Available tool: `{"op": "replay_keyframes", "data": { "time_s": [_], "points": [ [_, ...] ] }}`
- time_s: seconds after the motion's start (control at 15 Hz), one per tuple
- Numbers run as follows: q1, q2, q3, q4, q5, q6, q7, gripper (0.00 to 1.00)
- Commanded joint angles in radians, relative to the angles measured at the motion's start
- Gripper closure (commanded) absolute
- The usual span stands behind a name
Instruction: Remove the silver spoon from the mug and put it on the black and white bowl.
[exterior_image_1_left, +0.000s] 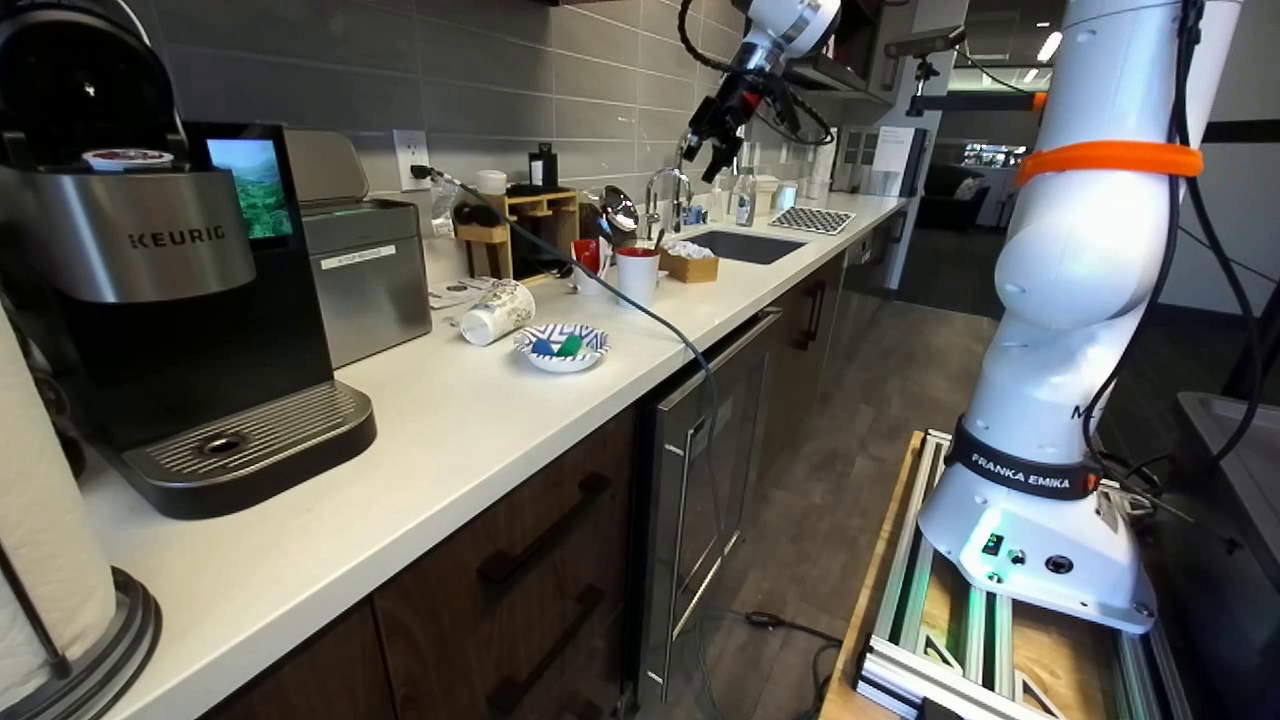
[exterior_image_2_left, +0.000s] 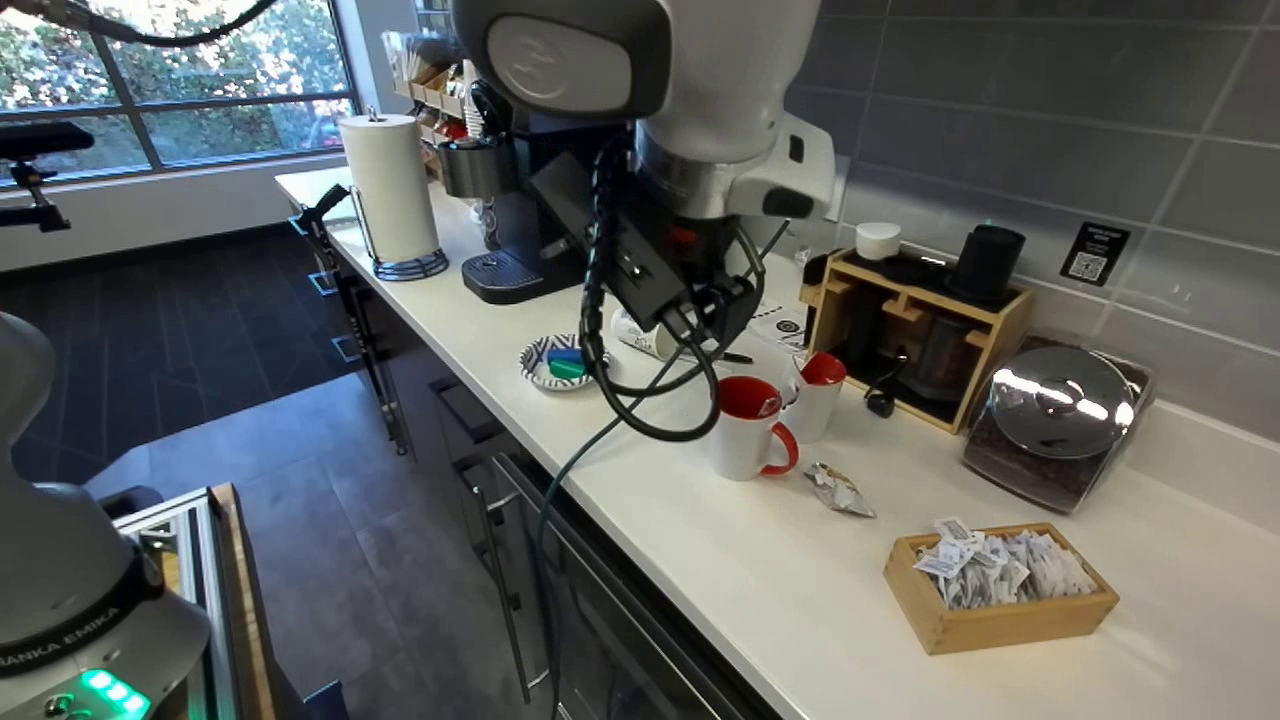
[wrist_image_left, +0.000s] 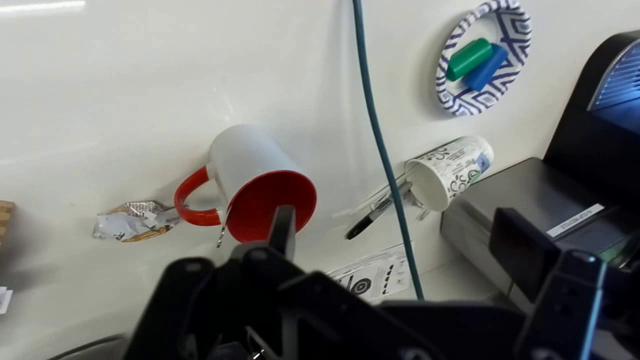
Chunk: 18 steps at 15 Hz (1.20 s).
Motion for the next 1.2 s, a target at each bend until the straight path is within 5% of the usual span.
{"op": "replay_keyframes", "data": {
  "time_s": [0.0, 0.27, 0.73, 1.13],
  "points": [
    [-0.055, 0.016, 0.057, 0.012, 0.0, 0.012, 0.007, 0.0],
    [-0.063, 0.036, 0.073, 0.016, 0.024, 0.064, 0.02, 0.0],
    [-0.141, 0.185, 0.136, 0.038, 0.46, 0.25, -0.133, 0.0],
    [-0.13, 0.215, 0.153, 0.0, 0.457, 0.539, -0.225, 0.0]
  ]
}}
